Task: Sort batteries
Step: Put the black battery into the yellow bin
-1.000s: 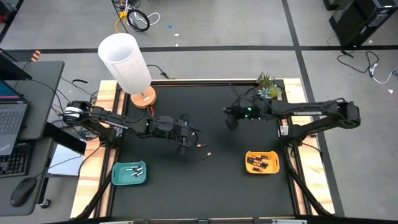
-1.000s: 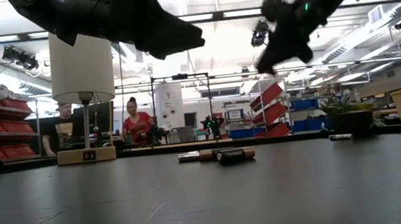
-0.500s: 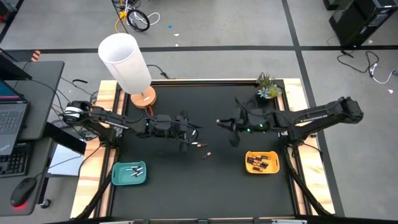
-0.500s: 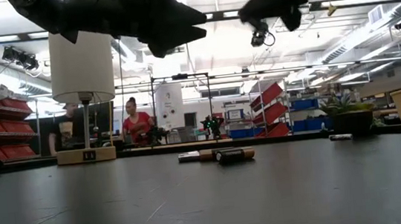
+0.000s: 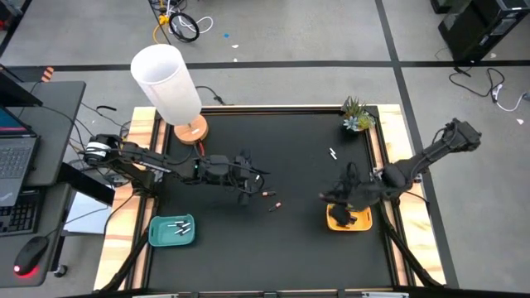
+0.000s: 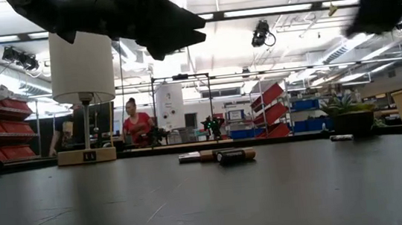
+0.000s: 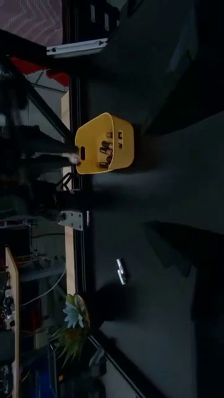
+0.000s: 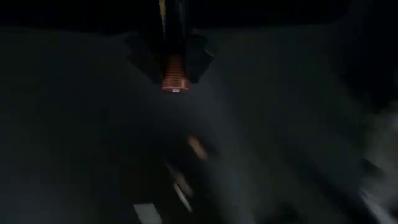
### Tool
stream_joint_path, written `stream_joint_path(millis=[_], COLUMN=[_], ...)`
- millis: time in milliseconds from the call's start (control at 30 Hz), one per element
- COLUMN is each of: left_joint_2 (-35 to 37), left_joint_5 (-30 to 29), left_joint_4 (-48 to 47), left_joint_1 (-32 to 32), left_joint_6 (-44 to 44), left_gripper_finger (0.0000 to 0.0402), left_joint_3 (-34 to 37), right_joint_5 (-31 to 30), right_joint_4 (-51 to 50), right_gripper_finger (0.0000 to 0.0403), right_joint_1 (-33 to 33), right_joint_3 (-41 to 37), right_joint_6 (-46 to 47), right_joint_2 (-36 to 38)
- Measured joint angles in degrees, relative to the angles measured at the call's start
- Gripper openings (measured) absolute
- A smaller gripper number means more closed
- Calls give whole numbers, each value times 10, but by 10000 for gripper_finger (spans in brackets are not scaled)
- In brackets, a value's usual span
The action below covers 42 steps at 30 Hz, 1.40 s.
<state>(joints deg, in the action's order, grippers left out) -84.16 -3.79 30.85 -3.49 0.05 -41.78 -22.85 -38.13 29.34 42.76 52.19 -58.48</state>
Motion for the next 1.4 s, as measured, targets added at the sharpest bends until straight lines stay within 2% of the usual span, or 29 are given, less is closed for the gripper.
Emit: stream_joint_path(millis=[133, 267, 433, 633, 933, 1000, 1200, 1267, 1400], left_joint_2=[0, 0, 0, 0, 0, 0, 0, 0, 0], left_joint_5=[0, 0, 0, 0, 0, 0, 0, 0, 0], left_joint_4=[-1, -3, -8, -12, -15, -18, -20, -20, -20], left_joint_1=[0, 0, 0, 0, 0, 0, 0, 0, 0], left_joint_6=[8, 11, 12, 12, 12, 12, 16, 17, 17], left_gripper_finger=[253, 253, 253, 253, 253, 253, 253, 253, 253], left_joint_3=[0, 0, 0, 0, 0, 0, 0, 0, 0], right_joint_5=[21, 55, 102, 151, 174, 171, 176, 177, 183], right_joint_4=[-120, -135, -112, 0, 10, 4, -49, -59, -125], right_gripper_finger=[23, 23, 23, 23, 24, 43, 144, 158, 163], right_joint_1=[44, 68, 74, 65, 54, 53, 53, 53, 53], right_joint_3=[0, -13, -80, -164, -173, -167, -145, -132, -70], right_joint_6=[129, 190, 256, 283, 288, 288, 291, 292, 278], right_joint_2=[-17, -23, -23, -24, -41, -42, -44, -44, -44])
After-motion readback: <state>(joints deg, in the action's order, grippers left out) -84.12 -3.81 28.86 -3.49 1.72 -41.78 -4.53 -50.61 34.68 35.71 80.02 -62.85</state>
